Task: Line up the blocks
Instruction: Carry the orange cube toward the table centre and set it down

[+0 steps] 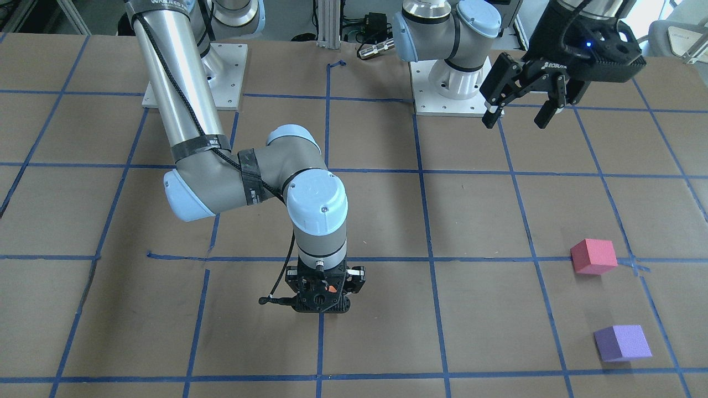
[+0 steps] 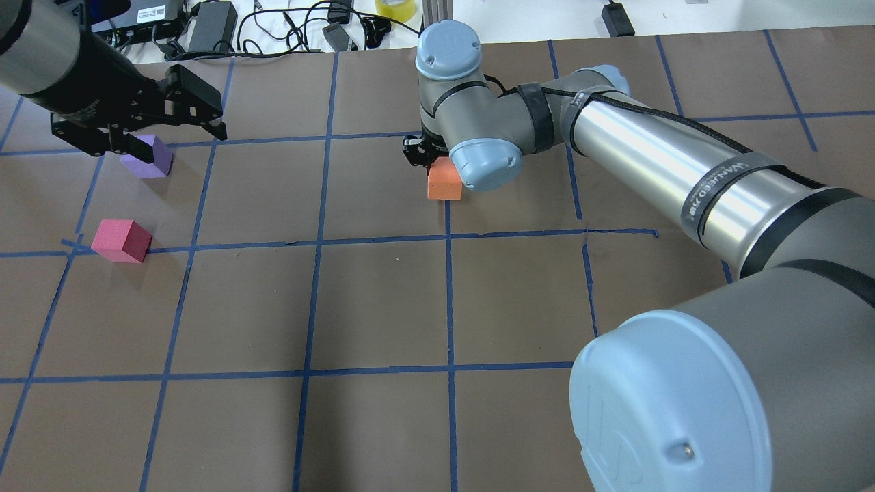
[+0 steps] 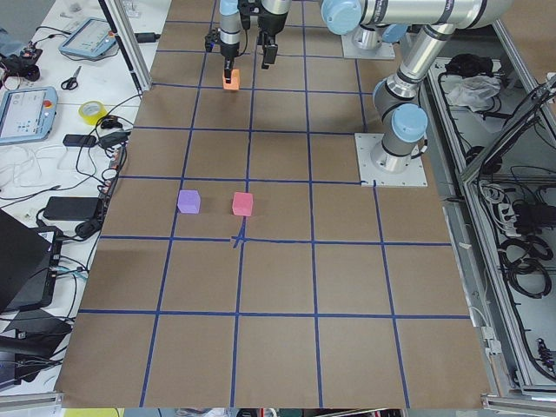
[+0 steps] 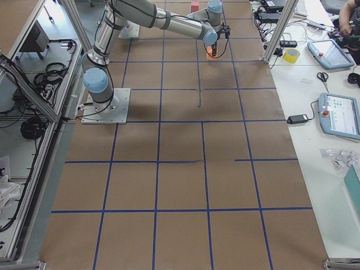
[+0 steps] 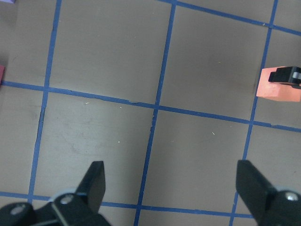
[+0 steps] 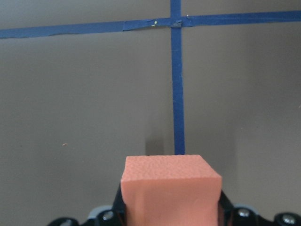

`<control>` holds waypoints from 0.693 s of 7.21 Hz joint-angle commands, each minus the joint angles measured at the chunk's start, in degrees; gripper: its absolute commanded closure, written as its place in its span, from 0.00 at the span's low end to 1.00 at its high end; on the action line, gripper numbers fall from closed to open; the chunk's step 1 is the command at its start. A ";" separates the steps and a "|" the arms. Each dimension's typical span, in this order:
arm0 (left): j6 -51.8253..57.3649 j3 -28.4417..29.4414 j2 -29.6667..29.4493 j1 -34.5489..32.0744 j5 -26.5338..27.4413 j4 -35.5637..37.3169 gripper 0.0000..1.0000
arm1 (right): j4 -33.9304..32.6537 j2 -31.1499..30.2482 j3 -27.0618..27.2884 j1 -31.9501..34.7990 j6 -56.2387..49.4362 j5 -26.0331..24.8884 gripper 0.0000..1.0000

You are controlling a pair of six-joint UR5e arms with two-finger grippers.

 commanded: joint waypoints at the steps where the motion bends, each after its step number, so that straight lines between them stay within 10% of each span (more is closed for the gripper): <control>1: 0.21 -0.16 2.66 -0.05 -0.75 -2.44 0.00 | -0.01 1.56 -0.82 1.22 3.50 -0.08 0.98; 3: 0.12 -0.43 1.78 -0.57 -0.58 -2.45 0.00 | -0.09 2.18 -0.83 2.01 3.79 -0.43 0.80; 5: 0.13 -0.16 1.70 -0.92 1.36 -2.27 0.00 | -1.31 2.10 -0.21 2.01 3.88 -0.60 0.00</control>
